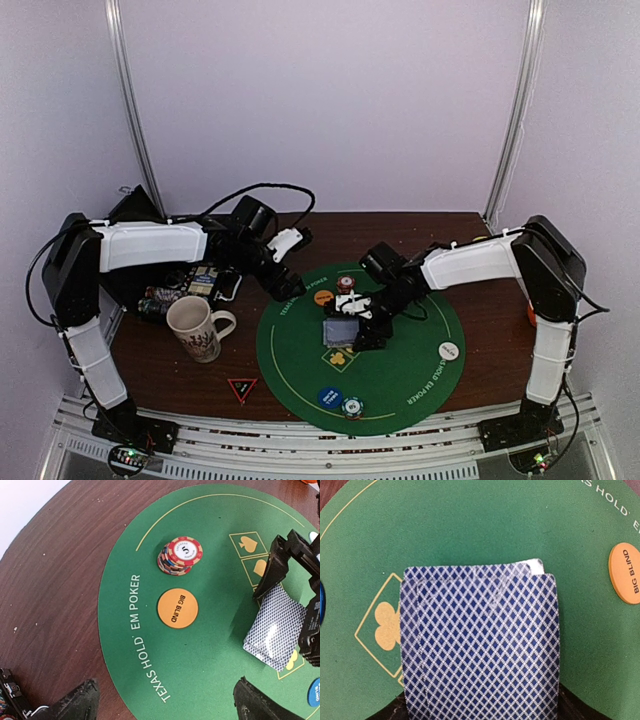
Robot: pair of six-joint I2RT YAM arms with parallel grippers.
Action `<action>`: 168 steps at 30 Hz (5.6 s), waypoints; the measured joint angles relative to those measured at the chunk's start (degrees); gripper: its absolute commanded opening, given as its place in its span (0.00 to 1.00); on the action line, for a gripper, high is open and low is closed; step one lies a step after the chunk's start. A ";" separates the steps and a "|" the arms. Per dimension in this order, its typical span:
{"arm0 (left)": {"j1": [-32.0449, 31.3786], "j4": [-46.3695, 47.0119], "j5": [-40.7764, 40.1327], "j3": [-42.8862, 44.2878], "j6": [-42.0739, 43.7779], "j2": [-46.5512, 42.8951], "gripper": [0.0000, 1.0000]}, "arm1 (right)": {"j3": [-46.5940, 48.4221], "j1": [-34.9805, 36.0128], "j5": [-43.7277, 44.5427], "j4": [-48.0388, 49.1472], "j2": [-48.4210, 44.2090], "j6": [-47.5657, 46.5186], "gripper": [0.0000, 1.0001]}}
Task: Distribute texas hold em gaming equipment
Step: Pick up the poker card from the community card area, then pick up the poker card from the face-down deck piles, then distribute the poker card in the big blind area.
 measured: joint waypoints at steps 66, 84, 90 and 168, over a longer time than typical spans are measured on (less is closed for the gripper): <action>-3.23 17.14 16.39 -4.35 -23.34 8.85 0.62 | -9.79 3.19 12.63 15.63 -11.61 7.34 0.52; -1.99 16.28 16.65 -4.83 -21.27 6.16 0.64 | -9.77 3.19 14.01 15.12 -11.61 7.10 0.51; -1.29 16.70 19.41 -4.83 -21.18 4.81 0.49 | -9.66 3.19 14.01 15.10 -11.61 7.08 0.51; 14.27 -5.77 19.76 13.66 -1.88 1.11 0.00 | -11.65 -2.21 13.27 11.50 -17.51 5.22 0.51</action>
